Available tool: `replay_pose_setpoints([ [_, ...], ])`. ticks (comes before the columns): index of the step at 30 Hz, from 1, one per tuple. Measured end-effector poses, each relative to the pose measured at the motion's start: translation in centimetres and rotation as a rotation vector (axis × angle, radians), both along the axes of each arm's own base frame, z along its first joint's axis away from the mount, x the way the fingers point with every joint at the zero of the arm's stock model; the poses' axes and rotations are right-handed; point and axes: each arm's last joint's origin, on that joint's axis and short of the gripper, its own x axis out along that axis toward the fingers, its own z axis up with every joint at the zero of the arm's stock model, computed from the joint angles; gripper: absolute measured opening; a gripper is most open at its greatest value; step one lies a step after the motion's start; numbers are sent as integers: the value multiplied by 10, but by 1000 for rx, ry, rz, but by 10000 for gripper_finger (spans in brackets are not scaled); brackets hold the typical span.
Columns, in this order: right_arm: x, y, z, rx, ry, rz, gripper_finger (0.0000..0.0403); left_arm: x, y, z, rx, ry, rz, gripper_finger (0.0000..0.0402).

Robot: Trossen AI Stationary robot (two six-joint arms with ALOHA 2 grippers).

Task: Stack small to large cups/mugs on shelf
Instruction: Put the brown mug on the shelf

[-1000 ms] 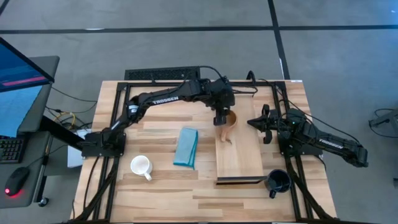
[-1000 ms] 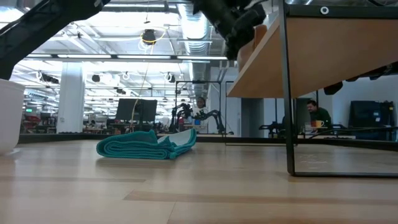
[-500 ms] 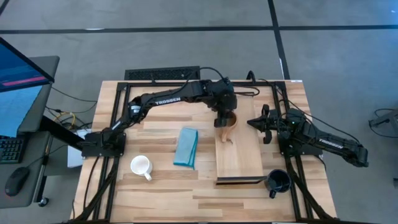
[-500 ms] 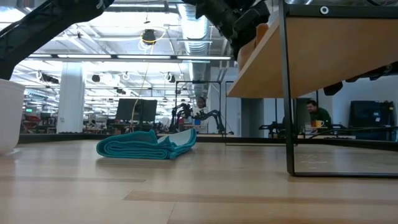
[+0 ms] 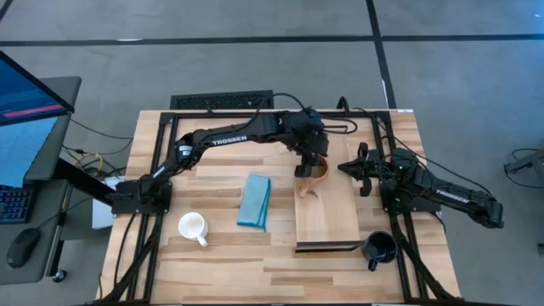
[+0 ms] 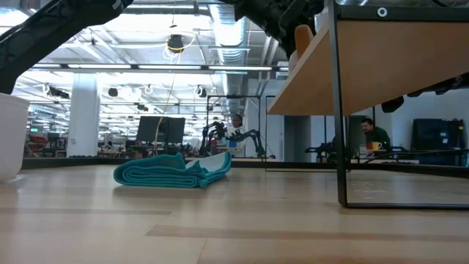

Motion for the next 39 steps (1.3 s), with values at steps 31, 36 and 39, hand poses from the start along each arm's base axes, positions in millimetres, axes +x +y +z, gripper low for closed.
replay_pose_setpoints([
  [31,0,0,0,-7,1,0,37,11,-17,-8,61,-27,-8,141],
  [36,0,0,0,-8,1,-1,37,6,-18,-5,48,10,4,141],
  [39,0,0,0,-8,1,0,37,2,-18,3,55,2,6,141],
])
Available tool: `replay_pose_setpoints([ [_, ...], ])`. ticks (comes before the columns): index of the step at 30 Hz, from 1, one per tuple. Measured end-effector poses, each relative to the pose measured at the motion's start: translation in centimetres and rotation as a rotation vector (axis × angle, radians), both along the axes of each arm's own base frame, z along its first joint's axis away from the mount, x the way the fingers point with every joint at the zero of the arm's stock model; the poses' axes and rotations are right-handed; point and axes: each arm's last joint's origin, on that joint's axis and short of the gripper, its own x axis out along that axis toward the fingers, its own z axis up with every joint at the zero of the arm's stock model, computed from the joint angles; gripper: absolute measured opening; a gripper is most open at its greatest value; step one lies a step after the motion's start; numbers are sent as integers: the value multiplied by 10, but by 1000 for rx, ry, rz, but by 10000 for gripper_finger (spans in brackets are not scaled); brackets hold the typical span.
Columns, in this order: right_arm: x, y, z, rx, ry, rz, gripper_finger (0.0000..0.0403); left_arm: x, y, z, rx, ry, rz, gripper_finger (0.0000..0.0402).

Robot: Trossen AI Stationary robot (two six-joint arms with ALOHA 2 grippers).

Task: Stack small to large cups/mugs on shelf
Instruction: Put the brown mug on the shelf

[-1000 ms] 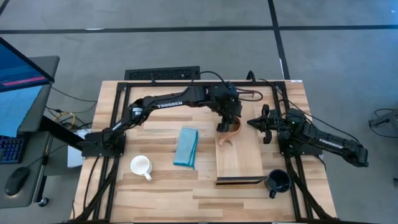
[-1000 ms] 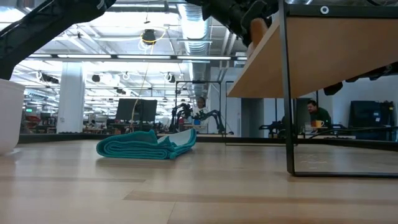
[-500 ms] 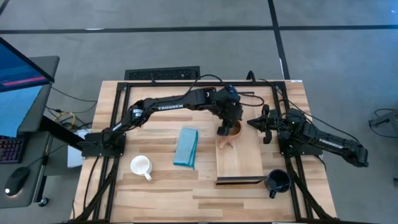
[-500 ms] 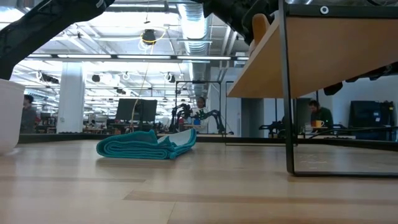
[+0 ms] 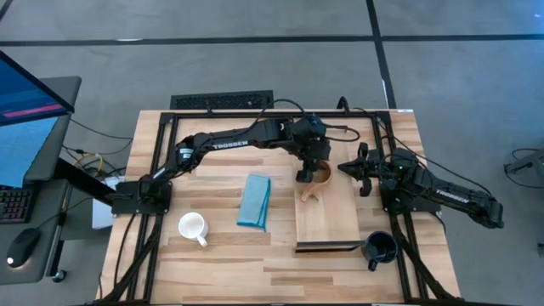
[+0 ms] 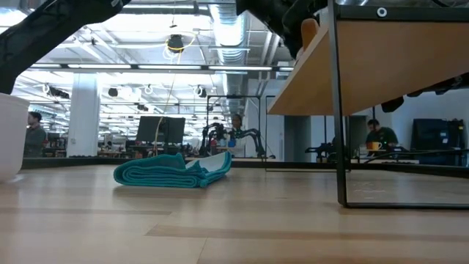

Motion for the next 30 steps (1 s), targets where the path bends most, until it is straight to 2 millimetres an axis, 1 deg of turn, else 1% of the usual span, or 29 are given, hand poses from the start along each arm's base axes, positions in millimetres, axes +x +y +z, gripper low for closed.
replay_pose_setpoints([
  [5,0,0,0,0,0,0,37,-10,0,18,36,-16,34,141],
  [9,0,0,-1,4,8,0,37,-23,-2,35,53,-13,42,141],
  [12,1,-1,-1,6,14,-1,37,-34,-8,48,5,-6,40,141],
  [16,1,-1,-1,6,15,-3,37,-42,-19,56,-72,19,18,141],
  [21,1,-1,-1,7,15,-2,37,-48,-39,58,-177,69,-66,141],
  [24,1,-1,-1,7,16,-2,37,-49,-57,57,-195,104,-107,141],
  [30,1,-1,-1,7,16,-3,37,-48,-97,58,-187,95,-171,141],
])
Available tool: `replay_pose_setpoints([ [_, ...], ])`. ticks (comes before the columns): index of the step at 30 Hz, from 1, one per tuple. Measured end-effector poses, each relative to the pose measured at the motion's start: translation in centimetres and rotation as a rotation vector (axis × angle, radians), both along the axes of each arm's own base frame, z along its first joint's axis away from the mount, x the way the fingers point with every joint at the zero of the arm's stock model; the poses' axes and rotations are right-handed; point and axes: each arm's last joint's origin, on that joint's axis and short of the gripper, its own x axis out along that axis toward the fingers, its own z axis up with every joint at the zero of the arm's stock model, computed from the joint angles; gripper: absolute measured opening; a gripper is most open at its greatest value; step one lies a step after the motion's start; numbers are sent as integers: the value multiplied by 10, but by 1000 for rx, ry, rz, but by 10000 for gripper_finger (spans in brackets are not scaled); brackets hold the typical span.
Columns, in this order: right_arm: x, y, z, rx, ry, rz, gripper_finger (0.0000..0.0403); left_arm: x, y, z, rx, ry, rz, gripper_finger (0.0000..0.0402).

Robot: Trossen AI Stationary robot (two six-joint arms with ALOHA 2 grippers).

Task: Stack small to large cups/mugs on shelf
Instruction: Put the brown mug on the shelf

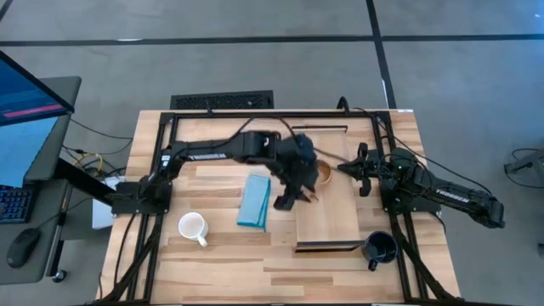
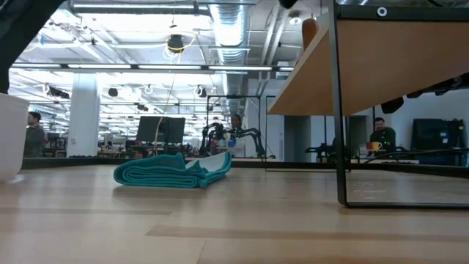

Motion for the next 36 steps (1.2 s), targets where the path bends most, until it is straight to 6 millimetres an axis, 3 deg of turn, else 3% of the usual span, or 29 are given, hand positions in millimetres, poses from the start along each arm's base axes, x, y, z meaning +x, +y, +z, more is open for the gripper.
replay_pose_setpoints([
  [5,0,0,0,0,0,0,37,0,-19,-2,63,12,103,141],
  [14,0,0,0,26,-2,-1,37,8,-23,-10,9,33,186,141],
  [25,0,0,0,26,-2,-1,37,18,-16,-42,12,179,305,141],
  [36,0,0,0,27,-2,-1,37,14,-5,-43,123,205,397,141],
])
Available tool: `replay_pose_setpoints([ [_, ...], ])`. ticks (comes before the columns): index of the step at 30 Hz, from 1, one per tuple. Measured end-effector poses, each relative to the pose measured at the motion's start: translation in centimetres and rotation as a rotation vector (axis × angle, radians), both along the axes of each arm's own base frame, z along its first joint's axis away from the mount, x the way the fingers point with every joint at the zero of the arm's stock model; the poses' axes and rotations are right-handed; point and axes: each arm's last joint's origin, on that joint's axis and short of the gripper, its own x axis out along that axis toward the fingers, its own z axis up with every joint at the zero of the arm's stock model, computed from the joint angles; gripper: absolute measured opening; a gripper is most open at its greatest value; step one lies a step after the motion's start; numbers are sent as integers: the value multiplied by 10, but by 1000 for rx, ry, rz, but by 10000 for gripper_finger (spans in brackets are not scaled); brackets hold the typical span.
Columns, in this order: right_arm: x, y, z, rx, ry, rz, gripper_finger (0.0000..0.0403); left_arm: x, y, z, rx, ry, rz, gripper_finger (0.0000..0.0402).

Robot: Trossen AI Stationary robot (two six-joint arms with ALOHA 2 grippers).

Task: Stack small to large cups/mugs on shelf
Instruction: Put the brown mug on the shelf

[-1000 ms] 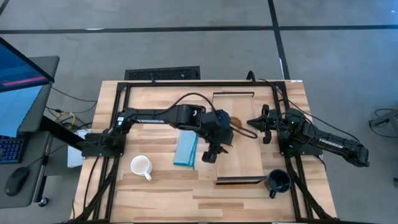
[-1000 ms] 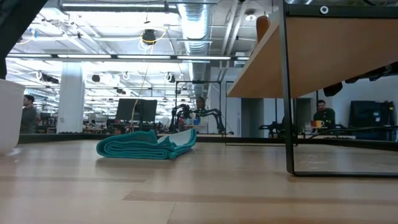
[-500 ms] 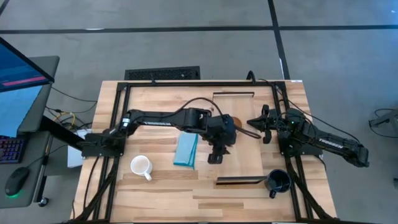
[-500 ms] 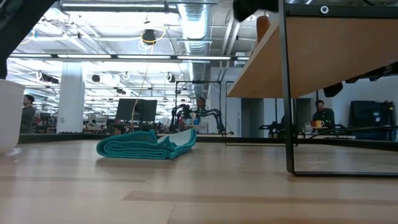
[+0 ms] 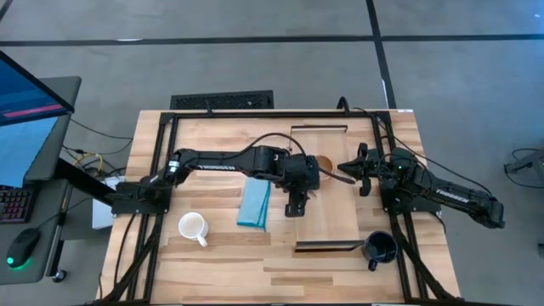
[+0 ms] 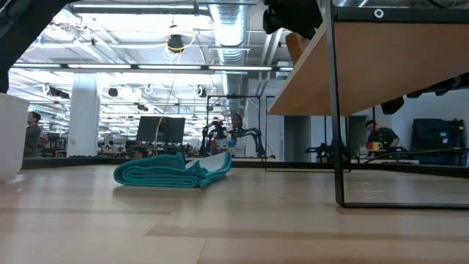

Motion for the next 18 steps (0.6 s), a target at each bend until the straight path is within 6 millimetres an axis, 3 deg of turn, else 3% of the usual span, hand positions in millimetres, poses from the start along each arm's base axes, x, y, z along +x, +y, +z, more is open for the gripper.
replay_pose_setpoints([
  [18,0,0,0,-2,-3,0,37,6,34,-1,74,-37,79,141],
])
